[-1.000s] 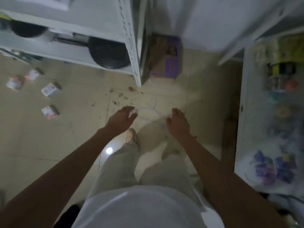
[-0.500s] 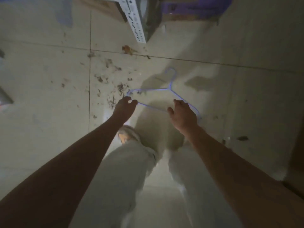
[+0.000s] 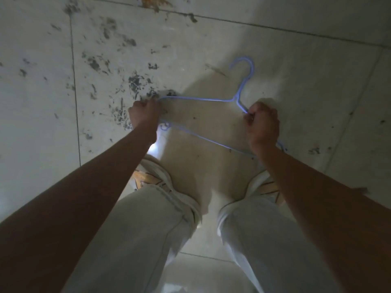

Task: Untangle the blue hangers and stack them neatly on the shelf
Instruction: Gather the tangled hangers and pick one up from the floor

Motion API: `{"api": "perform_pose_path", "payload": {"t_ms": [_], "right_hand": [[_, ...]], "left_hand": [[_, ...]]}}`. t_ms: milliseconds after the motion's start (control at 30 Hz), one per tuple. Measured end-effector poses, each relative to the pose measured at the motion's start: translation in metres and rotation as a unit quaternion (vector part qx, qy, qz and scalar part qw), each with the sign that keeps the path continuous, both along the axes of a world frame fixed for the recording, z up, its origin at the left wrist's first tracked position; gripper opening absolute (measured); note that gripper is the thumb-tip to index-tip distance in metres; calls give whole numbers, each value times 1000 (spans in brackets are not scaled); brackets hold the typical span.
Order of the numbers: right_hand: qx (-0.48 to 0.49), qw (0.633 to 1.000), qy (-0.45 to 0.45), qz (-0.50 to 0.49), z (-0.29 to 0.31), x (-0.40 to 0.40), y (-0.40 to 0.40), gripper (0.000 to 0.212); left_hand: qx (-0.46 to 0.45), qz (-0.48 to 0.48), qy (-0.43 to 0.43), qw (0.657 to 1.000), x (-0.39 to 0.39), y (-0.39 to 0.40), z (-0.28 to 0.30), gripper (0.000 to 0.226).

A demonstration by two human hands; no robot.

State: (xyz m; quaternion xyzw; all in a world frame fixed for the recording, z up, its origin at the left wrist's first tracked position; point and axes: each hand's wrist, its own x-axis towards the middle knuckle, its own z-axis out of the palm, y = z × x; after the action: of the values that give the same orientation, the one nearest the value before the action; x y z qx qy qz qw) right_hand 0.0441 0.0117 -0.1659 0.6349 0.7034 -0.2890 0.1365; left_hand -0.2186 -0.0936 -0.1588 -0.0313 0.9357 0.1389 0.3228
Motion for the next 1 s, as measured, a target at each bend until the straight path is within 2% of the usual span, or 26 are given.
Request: {"api": "perform_pose_path", "payload": {"t_ms": [100, 167, 267, 367, 500, 600, 733, 800, 900, 1000], "right_hand": [[-58, 995, 78, 9, 18, 14, 4, 22], [-106, 985, 130, -39, 41, 21, 11, 28], [-146, 961, 194, -132, 91, 32, 25, 42], [-140, 935, 237, -224, 160, 32, 43, 49], [-175, 903, 257, -296, 274, 27, 54, 50], [-189, 884, 253, -346, 377, 36, 51, 52], [-187, 864, 256, -391, 513, 63, 19, 53], [-176, 841, 271, -433, 573, 80, 2, 52], [-156, 780, 321, -513, 659, 114, -22, 40], [-87, 741, 363, -558, 746, 159, -37, 43]], "left_hand": [[71, 83, -101, 989, -3, 0, 17, 29], [123, 124, -145, 974, -1, 5, 42, 25], [115, 89, -184, 972, 1, 16, 90, 29], [126, 57, -233, 963, 1, 32, 152, 16], [160, 6, -188, 969, -4, 61, 266, 23], [166, -28, -196, 966, -6, 87, 373, 33], [161, -96, -210, 959, 12, 116, 512, 26], [174, -126, -230, 949, 34, 136, 571, 25], [190, -163, -263, 932, 76, 168, 653, 24], [229, -208, -359, 880, 130, 206, 729, 24]]}}
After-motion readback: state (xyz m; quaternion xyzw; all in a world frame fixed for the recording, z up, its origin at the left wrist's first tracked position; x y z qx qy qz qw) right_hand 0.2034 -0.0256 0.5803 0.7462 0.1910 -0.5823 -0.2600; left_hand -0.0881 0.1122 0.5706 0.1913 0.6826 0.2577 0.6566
